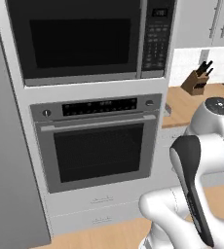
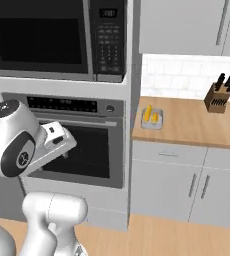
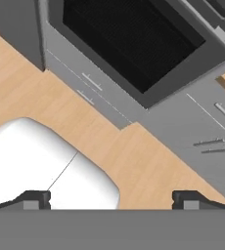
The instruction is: Take the meat container that has the fish and place it on the second highest rack of the freezer. Then take the vegetable container that has the corns and place it on the highest rack of the freezer.
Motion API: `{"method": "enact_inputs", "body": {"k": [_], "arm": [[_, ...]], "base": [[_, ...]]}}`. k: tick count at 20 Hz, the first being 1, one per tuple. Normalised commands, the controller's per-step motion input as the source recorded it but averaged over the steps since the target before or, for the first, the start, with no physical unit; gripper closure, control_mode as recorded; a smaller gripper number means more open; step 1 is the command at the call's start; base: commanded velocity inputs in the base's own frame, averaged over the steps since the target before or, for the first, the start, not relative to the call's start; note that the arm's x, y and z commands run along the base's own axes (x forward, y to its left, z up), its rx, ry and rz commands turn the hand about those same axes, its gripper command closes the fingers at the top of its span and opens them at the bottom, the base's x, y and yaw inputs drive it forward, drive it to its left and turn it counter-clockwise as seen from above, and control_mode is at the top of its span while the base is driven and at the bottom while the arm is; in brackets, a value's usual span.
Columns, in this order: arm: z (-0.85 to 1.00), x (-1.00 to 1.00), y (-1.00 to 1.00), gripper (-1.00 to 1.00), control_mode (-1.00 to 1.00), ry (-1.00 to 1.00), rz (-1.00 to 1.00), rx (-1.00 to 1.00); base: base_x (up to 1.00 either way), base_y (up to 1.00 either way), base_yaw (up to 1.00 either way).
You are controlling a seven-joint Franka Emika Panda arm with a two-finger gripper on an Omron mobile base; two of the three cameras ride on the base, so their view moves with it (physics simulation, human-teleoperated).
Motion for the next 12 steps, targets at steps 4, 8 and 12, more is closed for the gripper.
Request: {"method": "enact_inputs", "body": {"k": [4,8,12], "arm": [[0.0,0.0,0.0,-1.0,1.0,0.0,0.0,0.0],[0.0,0.0,0.0,-1.0,1.0,0.0,0.0,0.0],[0.0,0.0,0.0,-1.0,1.0,0.0,0.0,0.0]], "base": [[0.51,-0.88,0.13],[0.62,-0.72,0.1],[0.65,-0.67,0.08]]}}
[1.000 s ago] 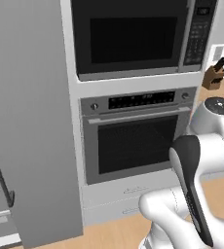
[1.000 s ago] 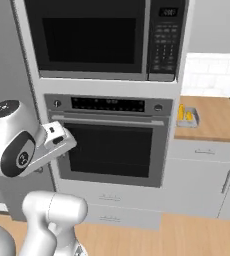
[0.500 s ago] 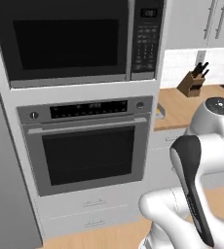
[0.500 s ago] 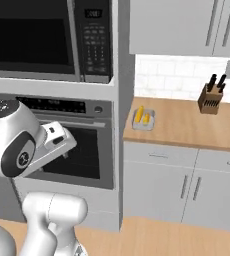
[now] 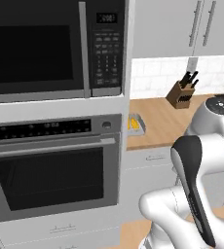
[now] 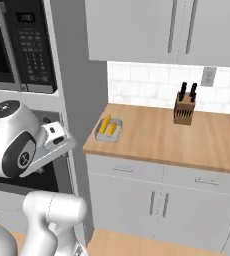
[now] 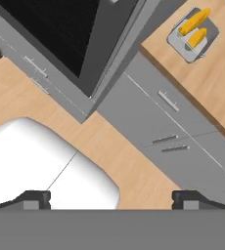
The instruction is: Take the meat container that has the fish and place it on the second highest rack of the freezer. Then take the vegetable container that has the corns and place it on the highest rack of the freezer.
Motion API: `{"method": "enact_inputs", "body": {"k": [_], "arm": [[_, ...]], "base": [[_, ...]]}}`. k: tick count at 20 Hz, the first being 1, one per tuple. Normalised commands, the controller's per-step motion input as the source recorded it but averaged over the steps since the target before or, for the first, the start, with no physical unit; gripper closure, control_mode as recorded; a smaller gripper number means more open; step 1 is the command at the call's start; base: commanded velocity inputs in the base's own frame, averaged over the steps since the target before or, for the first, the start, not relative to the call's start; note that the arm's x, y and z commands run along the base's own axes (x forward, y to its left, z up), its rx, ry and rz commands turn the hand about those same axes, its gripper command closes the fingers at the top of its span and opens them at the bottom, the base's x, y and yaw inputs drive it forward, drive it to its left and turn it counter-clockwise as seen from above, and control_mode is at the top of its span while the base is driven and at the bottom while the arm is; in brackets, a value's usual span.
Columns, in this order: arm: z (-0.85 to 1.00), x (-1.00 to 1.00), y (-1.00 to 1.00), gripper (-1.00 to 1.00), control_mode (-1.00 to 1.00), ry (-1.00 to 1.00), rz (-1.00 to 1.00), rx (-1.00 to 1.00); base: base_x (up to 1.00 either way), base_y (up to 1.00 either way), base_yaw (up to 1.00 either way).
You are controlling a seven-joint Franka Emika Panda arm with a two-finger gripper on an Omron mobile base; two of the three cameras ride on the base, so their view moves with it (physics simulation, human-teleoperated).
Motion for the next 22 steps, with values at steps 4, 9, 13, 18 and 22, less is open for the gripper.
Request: {"method": "enact_inputs", "body": {"k": [4,9,13,18,22], "arm": [[0.0,0.0,0.0,-1.0,1.0,0.0,0.0,0.0],[0.0,0.0,0.0,-1.0,1.0,0.0,0.0,0.0],[0.0,0.0,0.0,-1.0,1.0,0.0,0.0,0.0],[0.0,0.0,0.0,-1.0,1.0,0.0,0.0,0.0],[0.0,0.0,0.0,-1.0,1.0,0.0,0.0,0.0]], "base": [[0.6,-0.5,0.03],[0.4,-0.57,-0.03],[0.42,-0.55,-0.1],[0.45,-0.53,-0.13],[0.47,-0.45,-0.1]]}}
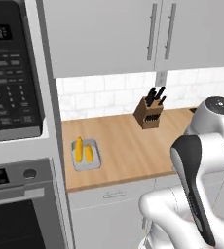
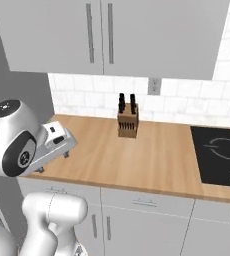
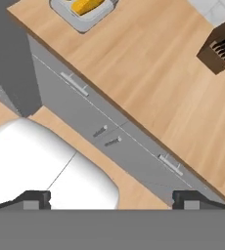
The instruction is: Take the meat container that has the fish and place it on the second highest rack of the freezer. Then take the vegetable container that has the corns and place it on the highest rack of the freezer.
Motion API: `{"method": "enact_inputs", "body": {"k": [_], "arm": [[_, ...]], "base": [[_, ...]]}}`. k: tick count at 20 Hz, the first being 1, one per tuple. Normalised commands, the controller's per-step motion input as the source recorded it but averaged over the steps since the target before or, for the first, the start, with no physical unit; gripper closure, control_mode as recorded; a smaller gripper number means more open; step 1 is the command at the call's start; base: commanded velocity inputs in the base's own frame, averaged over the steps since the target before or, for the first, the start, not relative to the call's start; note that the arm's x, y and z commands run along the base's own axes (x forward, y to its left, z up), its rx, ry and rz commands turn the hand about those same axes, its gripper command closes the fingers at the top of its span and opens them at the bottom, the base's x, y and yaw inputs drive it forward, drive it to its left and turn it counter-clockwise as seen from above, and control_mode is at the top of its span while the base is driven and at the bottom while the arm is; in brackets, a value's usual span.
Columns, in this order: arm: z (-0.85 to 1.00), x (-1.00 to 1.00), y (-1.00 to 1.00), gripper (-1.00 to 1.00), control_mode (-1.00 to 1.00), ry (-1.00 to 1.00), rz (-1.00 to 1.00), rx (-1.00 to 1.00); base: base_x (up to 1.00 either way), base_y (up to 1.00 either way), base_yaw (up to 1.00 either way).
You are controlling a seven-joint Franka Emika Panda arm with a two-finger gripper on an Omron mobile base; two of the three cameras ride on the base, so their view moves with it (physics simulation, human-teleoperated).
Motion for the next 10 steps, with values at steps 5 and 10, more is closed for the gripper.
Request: {"method": "enact_inputs", "body": {"k": [5,10], "arm": [[0.0,0.0,0.0,-1.0,1.0,0.0,0.0,0.0],[0.0,0.0,0.0,-1.0,1.0,0.0,0.0,0.0]], "base": [[0.58,-0.16,-0.08],[0.41,-0.21,-0.08]]}}
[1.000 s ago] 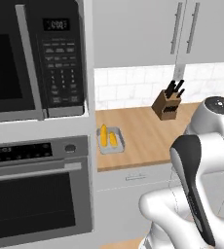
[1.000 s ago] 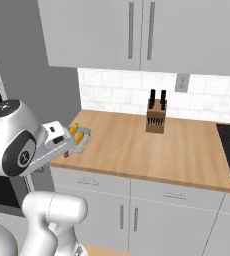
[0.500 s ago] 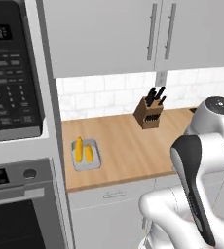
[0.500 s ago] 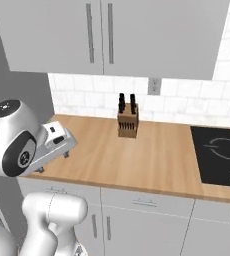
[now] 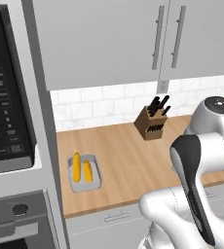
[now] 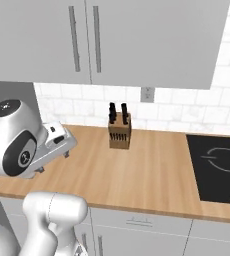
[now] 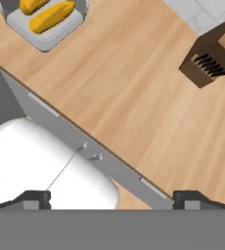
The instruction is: Take the meat container that has the fish and place it on the second highest rack of the freezer. Then take the vegetable container that has the corns and place it on the highest rack of the freezer.
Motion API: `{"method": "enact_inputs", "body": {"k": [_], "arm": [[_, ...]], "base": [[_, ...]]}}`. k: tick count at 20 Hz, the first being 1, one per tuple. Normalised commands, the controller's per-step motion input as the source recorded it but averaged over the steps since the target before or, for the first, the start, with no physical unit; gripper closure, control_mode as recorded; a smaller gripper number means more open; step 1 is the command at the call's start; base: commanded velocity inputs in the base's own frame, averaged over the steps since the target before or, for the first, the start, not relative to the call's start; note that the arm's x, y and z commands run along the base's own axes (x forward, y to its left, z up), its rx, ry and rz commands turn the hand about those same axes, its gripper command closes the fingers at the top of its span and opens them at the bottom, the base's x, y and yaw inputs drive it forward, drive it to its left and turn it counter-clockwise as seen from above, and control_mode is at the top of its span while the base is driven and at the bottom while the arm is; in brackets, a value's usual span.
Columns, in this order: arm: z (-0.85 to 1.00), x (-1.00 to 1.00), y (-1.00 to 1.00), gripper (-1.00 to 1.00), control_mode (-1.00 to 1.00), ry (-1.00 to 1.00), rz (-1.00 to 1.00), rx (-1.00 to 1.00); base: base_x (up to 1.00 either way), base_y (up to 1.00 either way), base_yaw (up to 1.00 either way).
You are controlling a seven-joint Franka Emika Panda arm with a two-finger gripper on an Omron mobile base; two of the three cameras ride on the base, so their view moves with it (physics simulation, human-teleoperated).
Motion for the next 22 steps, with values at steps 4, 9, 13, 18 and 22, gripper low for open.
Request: {"method": "enact_inputs", "body": {"k": [4,9,13,18,22], "arm": [[0.0,0.0,0.0,-1.0,1.0,0.0,0.0,0.0],[-0.01,0.02,0.05,-1.0,-1.0,0.0,0.0,0.0],[-0.05,0.0,0.76,-1.0,-1.0,0.01,0.18,-0.01],[-0.04,0.0,0.93,-1.0,-1.0,0.07,0.37,0.0],[-0.17,0.04,0.97,-1.0,-1.0,0.11,0.36,0.0]], "base": [[0.13,-0.15,0.0],[0.03,0.0,0.0],[0.0,0.0,0.0],[0.0,0.0,0.0],[0.0,0.0,0.0]]}}
